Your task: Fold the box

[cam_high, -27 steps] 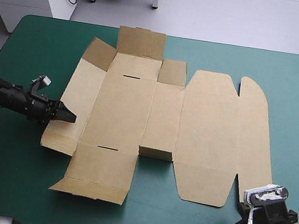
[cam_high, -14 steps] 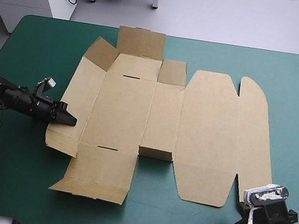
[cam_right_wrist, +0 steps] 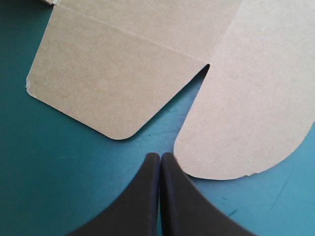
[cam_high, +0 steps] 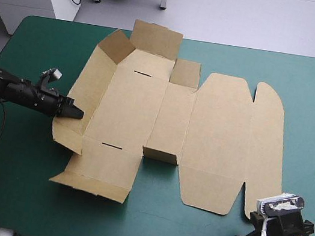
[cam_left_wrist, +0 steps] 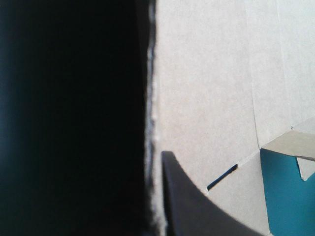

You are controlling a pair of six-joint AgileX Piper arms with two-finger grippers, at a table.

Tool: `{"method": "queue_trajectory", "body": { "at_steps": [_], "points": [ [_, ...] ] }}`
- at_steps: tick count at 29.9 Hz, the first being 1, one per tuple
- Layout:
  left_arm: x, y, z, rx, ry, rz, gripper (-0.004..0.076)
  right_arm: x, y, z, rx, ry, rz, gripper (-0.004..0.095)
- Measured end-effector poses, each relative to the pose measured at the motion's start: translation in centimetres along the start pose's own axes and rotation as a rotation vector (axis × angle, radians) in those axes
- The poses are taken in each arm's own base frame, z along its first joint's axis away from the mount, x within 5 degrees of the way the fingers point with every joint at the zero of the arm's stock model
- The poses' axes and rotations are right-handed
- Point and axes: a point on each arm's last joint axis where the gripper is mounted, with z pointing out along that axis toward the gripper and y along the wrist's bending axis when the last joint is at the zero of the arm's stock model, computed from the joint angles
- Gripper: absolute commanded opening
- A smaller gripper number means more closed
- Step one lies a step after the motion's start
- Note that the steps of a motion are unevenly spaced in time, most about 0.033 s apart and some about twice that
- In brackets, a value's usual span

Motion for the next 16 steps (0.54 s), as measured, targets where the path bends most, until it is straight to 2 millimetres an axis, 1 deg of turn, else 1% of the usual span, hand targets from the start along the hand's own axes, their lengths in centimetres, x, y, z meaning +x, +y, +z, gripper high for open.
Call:
{"method": "queue_trajectory", "body": {
  "at_steps": [2,4,6,9,13,16],
  "points": [
    [-1.2,-1.4,-0.2,-0.013,-0.007,0.077,-0.0008,0.0,0.0,0.0,0.0,0.0,0.0,-0.0014],
    [-2.6,-3.4,-0.7,-0.042,-0.008,0.184,-0.0008,0.0,0.0,0.0,0.0,0.0,0.0,-0.0014],
    [-4.0,-6.1,-1.1,-0.079,0.007,0.314,-0.0008,0.0,0.0,0.0,0.0,0.0,0.0,-0.0014],
    [-5.6,-10.2,-1.3,-0.159,0.047,0.482,-0.0008,0.0,0.0,0.0,-0.003,-0.005,0.004,-0.0014],
    [-6.6,-15.6,-0.7,-0.273,0.088,0.724,-0.0008,-0.3,0.2,0.0,-0.02,-0.028,0.024,-0.0014],
    [-6.9,-18.8,0.4,-0.362,0.074,0.908,-0.0008,-0.5,0.2,0.0,-0.022,-0.051,0.032,-0.0014]
  ]
}}
